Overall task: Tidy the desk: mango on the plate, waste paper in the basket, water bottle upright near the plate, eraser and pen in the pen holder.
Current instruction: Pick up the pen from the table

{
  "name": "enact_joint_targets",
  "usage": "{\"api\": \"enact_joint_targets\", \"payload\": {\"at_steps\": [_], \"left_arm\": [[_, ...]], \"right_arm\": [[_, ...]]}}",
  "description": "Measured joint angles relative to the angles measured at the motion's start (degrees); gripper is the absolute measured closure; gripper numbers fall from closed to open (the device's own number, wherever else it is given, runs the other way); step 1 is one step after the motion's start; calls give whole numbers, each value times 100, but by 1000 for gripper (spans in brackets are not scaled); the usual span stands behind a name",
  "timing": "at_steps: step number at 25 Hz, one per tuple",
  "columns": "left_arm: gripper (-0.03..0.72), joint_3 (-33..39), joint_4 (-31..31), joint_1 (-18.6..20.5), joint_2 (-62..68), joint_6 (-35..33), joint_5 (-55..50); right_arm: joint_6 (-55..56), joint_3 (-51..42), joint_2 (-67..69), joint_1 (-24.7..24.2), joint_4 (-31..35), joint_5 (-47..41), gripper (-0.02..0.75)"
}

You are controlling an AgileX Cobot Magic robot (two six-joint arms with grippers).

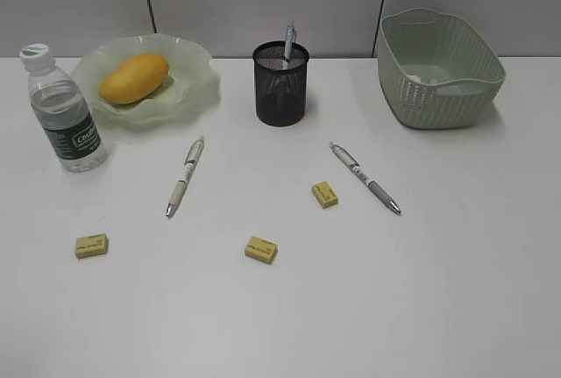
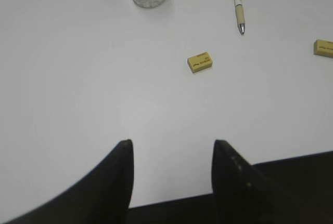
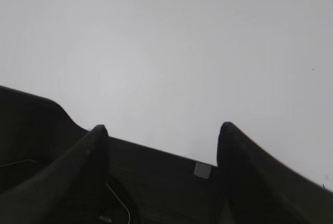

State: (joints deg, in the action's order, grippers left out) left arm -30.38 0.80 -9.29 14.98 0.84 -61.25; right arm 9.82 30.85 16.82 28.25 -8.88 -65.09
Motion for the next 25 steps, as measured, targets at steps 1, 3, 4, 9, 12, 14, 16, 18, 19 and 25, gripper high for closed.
{"api": "enact_joint_targets", "payload": {"at_steps": [1, 3, 4, 9, 12, 14, 16, 18, 19, 25], "left_arm": [[316, 0, 0, 0, 0, 0, 0], [316, 0, 0, 0, 0, 0, 0], [316, 0, 0, 0, 0, 0, 0], [316, 0, 0, 0, 0, 0, 0], [316, 0, 0, 0, 0, 0, 0], [316, -6, 0, 0, 0, 0, 29], [316, -62, 0, 0, 0, 0, 173], [316, -189, 6, 0, 0, 0, 496], [316, -257, 6, 0, 6, 0, 719], [316, -759, 11, 0, 681, 0, 1464]], "right_arm": [[43, -37, -1, 0, -13, 104, 225], [104, -116, -6, 0, 32, 330, 225], [107, -141, -6, 0, 53, 382, 225], [122, -147, -6, 0, 70, 430, 225], [127, -147, -6, 0, 77, 430, 225], [127, -147, -6, 0, 77, 430, 225], [133, -147, -6, 0, 78, 430, 225], [133, -147, -6, 0, 78, 430, 225], [133, -147, -6, 0, 78, 430, 225], [133, -147, -6, 0, 78, 430, 225]]}}
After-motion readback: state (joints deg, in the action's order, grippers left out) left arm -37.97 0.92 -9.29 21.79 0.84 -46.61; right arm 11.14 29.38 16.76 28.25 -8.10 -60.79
